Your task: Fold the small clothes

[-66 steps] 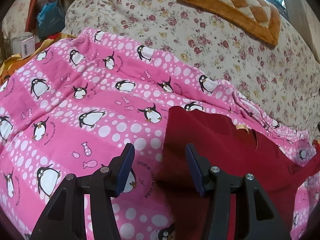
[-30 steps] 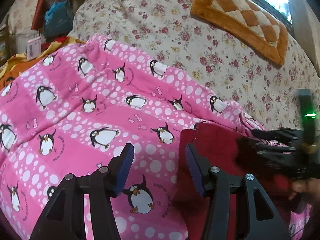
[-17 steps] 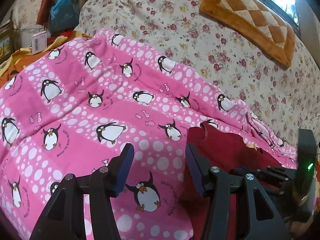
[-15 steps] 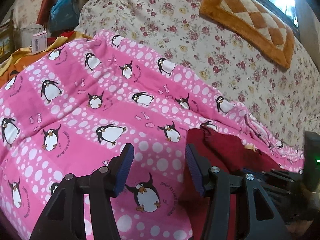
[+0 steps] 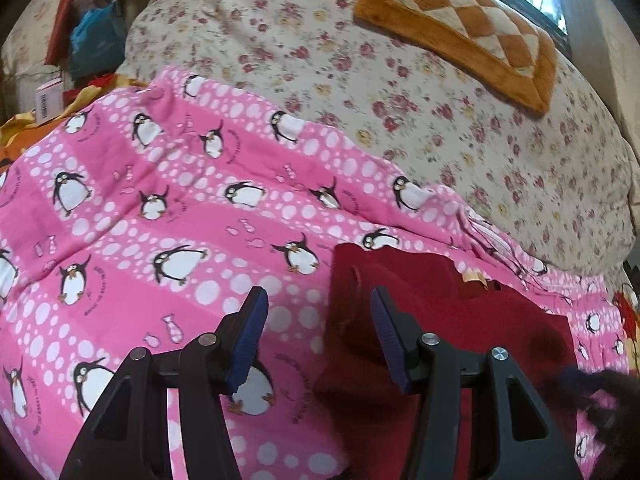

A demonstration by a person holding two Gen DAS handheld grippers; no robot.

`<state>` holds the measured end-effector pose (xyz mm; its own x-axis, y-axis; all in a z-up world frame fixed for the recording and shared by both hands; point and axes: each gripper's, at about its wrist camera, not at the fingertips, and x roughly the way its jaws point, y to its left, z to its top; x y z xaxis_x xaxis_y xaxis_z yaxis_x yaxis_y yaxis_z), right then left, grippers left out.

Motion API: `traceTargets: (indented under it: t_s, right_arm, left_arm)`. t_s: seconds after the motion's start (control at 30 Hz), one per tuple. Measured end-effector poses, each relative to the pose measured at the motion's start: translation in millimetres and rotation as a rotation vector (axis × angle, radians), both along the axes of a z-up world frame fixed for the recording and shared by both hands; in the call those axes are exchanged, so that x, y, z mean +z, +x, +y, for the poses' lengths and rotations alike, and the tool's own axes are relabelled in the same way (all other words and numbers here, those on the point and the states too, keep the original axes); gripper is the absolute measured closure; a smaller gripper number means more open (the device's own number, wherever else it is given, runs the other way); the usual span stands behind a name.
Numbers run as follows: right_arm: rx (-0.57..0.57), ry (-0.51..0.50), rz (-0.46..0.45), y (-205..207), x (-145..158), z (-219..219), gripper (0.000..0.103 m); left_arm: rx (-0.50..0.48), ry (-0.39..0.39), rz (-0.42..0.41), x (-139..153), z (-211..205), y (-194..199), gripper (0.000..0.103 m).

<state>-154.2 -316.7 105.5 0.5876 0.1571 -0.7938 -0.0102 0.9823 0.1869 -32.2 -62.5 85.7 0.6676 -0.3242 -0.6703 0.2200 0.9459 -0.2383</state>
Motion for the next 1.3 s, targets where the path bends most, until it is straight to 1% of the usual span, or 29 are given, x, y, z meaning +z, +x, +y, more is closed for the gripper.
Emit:
traceTargets:
  t_s: [0.07, 0.13, 0.2, 0.23, 0.27, 0.3, 0.33, 0.37, 0.4, 0.5, 0.57, 0.6, 0.63, 0.67, 0.73, 0.77, 0.8, 0.87, 0.93, 1.0, 1.07, 1.13, 1.17, 1.23, 1.27, 1.3]
  right_arm:
    - [-0.097, -0.115, -0.004, -23, 7, -37, 0.055]
    - [-0.146, -0.183, 0.035, -29, 2, -62, 0.055]
    - [-0.169, -0.27, 0.074, -31, -11, -79, 0.055]
    - [-0.164, -0.286, 0.087, -30, -18, -83, 0.055]
    - [-0.143, -0.28, 0.105, -31, -26, -87, 0.058]
    - [-0.131, -0.28, 0.11, -32, -29, -86, 0.068]
    - [-0.12, -0.303, 0.109, -34, -31, -87, 0.073]
    - [-0.109, -0.338, 0.097, -38, -30, -85, 0.086]
    - [-0.107, -0.348, 0.086, -43, -28, -87, 0.091]
    - [-0.142, -0.287, 0.082, -62, -22, -102, 0.094]
    - [-0.164, -0.255, 0.113, -67, -33, -107, 0.095]
    - [-0.161, -0.247, 0.144, -69, -44, -109, 0.094]
    - [-0.157, -0.262, 0.154, -73, -48, -109, 0.093]
    - [-0.155, -0.27, 0.149, -77, -48, -109, 0.09]
    - [-0.202, -0.204, 0.145, -85, -37, -121, 0.082]
    - [-0.247, -0.153, 0.132, -91, -28, -130, 0.073]
    - [-0.285, -0.104, 0.11, -95, -20, -138, 0.066]
    - [-0.343, -0.013, 0.049, -96, -5, -150, 0.065]
    - [-0.358, 0.027, 0.025, -86, -1, -151, 0.065]
    - [-0.343, 0.02, 0.021, -67, -4, -142, 0.065]
    - [-0.305, 0.004, 0.035, -43, -14, -127, 0.065]
    - [-0.271, 0.011, 0.055, -25, -25, -118, 0.065]
    - [-0.262, -0.015, 0.068, -14, -33, -113, 0.065]
    - [-0.278, -0.078, 0.083, -4, -44, -112, 0.066]
    - [-0.306, -0.131, 0.1, 1, -51, -116, 0.071]
    - [-0.328, -0.166, 0.113, 4, -57, -121, 0.084]
  left_arm:
    - [-0.023, 0.019, 0.0, -3, -8, -2, 0.07]
    - [-0.036, 0.041, 0.007, -7, -15, -2, 0.07]
    - [-0.045, 0.055, 0.021, -13, -20, -2, 0.07]
    - [-0.051, 0.059, 0.033, -17, -23, -1, 0.07]
    - [-0.058, 0.062, 0.046, -20, -25, -1, 0.07]
    - [-0.062, 0.064, 0.052, -22, -27, -1, 0.07]
    - [-0.064, 0.07, 0.057, -25, -29, -1, 0.07]
    - [-0.065, 0.074, 0.06, -27, -30, -2, 0.07]
    - [-0.069, 0.076, 0.063, -27, -31, -3, 0.07]
    - [-0.101, 0.089, 0.064, -28, -37, -7, 0.07]
    - [-0.113, 0.126, 0.063, -30, -43, -10, 0.07]
    - [-0.113, 0.137, 0.064, -31, -44, -10, 0.07]
    - [-0.112, 0.141, 0.068, -32, -44, -9, 0.07]
    - [-0.11, 0.136, 0.073, -32, -43, -10, 0.07]
    - [-0.106, 0.119, 0.078, -30, -40, -9, 0.07]
    - [-0.102, 0.116, 0.076, -29, -38, -9, 0.07]
    - [-0.096, 0.116, 0.073, -29, -38, -8, 0.07]
    - [-0.089, 0.122, 0.072, -29, -38, -8, 0.07]
    - [-0.089, 0.134, 0.074, -32, -40, -8, 0.07]
    - [-0.087, 0.143, 0.07, -33, -41, -8, 0.07]
    - [-0.087, 0.149, 0.065, -33, -42, -8, 0.07]
    - [-0.088, 0.158, 0.061, -33, -44, -8, 0.07]
    - [-0.089, 0.162, 0.06, -34, -44, -8, 0.07]
    - [-0.092, 0.168, 0.058, -34, -45, -8, 0.07]
    - [-0.095, 0.17, 0.057, -34, -45, -8, 0.07]
    - [-0.1, 0.17, 0.058, -34, -46, -8, 0.07]
